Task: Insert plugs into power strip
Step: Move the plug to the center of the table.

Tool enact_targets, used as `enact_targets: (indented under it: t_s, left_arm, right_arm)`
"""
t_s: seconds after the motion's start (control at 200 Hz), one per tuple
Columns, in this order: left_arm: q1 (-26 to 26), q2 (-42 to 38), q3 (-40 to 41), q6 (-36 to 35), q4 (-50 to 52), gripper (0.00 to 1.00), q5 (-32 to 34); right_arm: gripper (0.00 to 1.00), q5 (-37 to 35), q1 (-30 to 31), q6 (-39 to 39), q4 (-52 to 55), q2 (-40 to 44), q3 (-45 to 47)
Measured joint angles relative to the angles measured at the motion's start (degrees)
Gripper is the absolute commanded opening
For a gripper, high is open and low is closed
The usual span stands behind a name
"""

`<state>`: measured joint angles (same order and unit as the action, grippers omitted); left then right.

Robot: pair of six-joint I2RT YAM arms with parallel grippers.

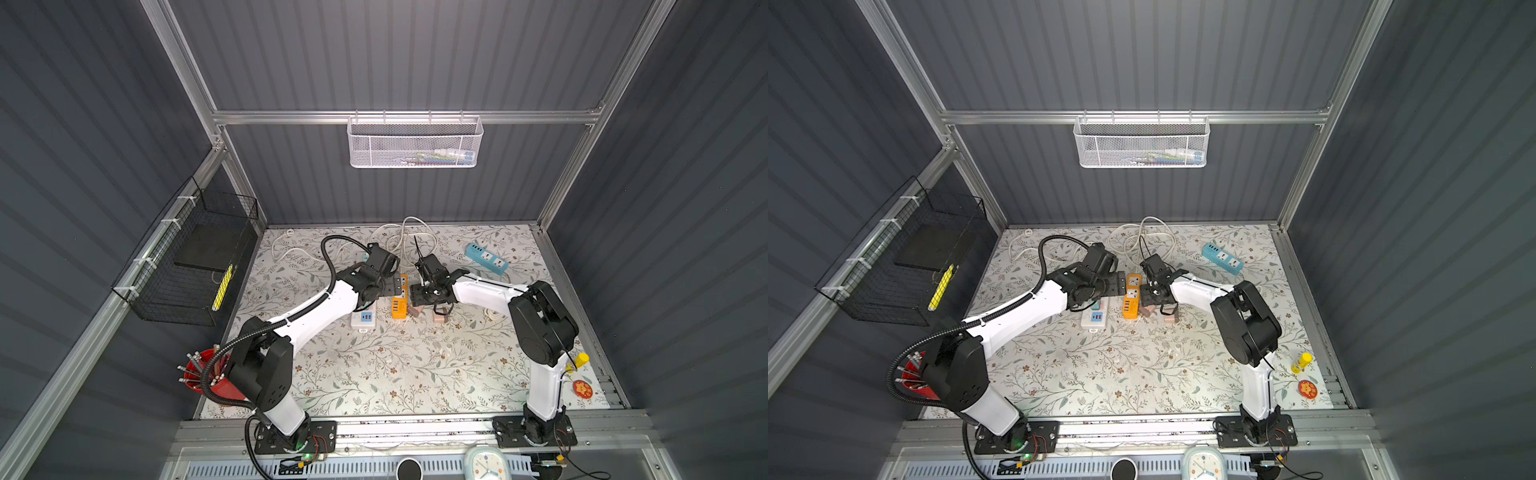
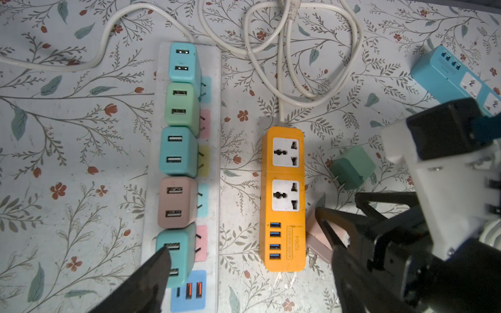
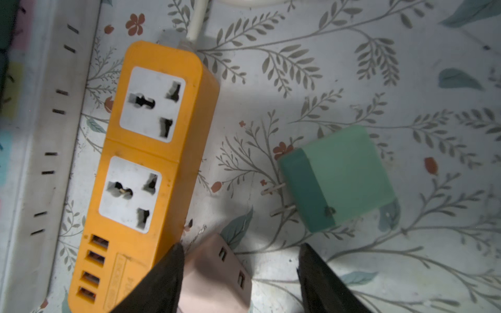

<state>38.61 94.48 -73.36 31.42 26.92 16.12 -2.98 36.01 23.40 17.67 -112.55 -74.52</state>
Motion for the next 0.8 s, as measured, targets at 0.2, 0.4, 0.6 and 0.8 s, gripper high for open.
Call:
enact_targets:
  t_s: [0.2,0.4,0.6,0.8]
  left_arm:
    - [0.3,4.2,-1.5,-0.6,0.1,0.93,-0.9]
    - [1.2,7.1,-3.2,-1.1,0.1,0.93,-1.2]
    - [3.5,12.1,-9.4,-2.4,1.2,0.92,0.8]
    - [6.0,19.1,-15.3,-4.4,3.6,0.94,5.1]
  right_arm:
    - [0.67,0.2,0.1,0.2,-0.9,2.4,4.6]
    - [0.67,0.5,0.1,0.1,-0.2,8.1,9.5]
    - [0.67,0.3,0.0,-0.2,-0.2,12.3,13.9]
    - [0.70,-1.4,-0.1,-0.9,0.5,19.3,20.7]
